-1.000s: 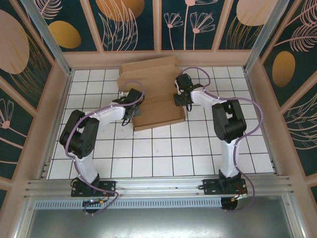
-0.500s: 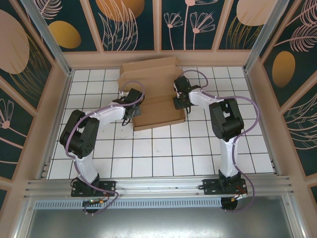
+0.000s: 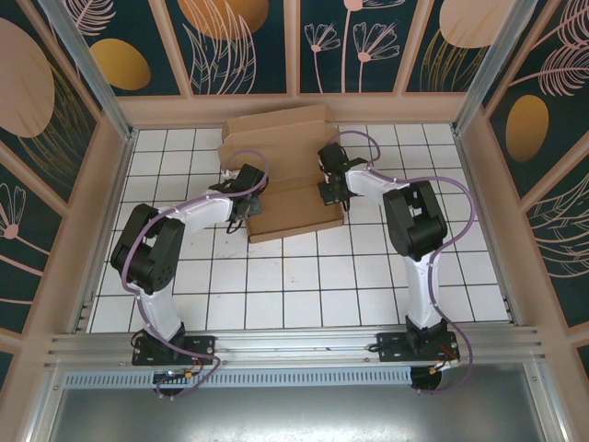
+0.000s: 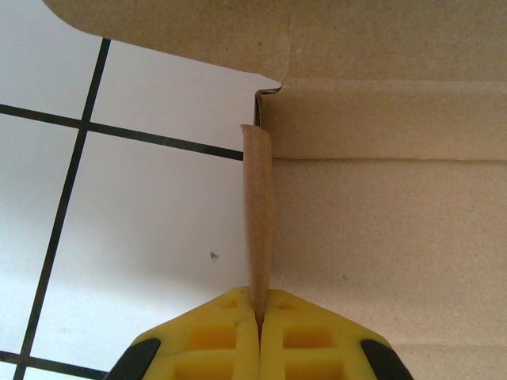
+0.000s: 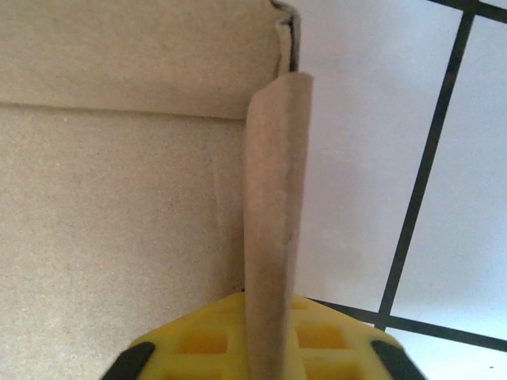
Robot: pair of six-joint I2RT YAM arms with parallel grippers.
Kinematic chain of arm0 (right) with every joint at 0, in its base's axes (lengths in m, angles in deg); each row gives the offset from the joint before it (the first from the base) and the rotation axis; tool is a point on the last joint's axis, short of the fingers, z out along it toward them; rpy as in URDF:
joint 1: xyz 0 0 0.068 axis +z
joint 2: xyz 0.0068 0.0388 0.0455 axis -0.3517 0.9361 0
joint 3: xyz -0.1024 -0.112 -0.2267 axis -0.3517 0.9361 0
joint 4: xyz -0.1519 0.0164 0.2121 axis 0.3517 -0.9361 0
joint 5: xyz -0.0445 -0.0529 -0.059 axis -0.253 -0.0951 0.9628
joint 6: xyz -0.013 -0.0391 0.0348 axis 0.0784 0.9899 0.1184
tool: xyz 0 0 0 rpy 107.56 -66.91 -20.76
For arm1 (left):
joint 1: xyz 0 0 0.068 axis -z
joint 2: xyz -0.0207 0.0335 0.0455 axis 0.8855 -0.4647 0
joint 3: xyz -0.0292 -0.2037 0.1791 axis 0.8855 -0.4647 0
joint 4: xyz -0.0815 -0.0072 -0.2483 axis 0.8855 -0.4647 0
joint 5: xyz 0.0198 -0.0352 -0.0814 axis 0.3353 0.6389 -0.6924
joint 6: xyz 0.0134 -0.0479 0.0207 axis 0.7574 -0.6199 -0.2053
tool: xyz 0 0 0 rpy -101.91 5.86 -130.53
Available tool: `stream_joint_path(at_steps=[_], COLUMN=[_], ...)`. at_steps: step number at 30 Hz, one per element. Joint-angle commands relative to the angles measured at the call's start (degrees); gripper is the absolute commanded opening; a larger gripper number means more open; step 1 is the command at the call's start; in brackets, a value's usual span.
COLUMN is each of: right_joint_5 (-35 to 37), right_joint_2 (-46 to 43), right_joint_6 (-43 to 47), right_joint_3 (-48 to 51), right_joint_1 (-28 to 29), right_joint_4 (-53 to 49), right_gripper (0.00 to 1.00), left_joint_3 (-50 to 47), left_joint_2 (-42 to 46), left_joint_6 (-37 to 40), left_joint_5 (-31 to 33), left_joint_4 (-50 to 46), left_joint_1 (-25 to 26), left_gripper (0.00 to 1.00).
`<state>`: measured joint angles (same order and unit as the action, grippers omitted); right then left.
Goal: Fold the paper box
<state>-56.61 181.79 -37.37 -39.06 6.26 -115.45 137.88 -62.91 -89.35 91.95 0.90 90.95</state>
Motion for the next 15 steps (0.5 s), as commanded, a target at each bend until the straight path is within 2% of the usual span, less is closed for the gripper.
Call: stream_joint_path(at_steps=[1, 4, 11, 15], right_joint_5=[2.8, 5.9, 21.8, 22.8], right_joint_2=[3.1, 4.1, 9.9, 10.5], right_joint_6=[-0.3, -0.8, -6.3, -7.7], right_joint_3=[-0.6, -0.6, -1.4, -0.5], right_joint_1=[0.3, 0.8, 3.5, 3.9], right_joint_4=[-3.7, -4.8, -10.5, -10.5], right_gripper=[0.0, 0.0, 0.0, 0.0], left_joint_3=[-1.1, -1.1, -1.0, -1.2], left_joint_2=[-1.2, -1.2, -1.0, -0.6], left_joint_6=[1.1, 1.0, 1.1, 1.2], left_joint_5=[0.3, 0.1, 0.0, 0.4], left_joint_4=[-1.4, -1.3, -1.3, -1.3], left_joint_1=[0.1, 0.1, 0.1, 0.1], left_gripper=[0.0, 0.0, 0.0, 0.0])
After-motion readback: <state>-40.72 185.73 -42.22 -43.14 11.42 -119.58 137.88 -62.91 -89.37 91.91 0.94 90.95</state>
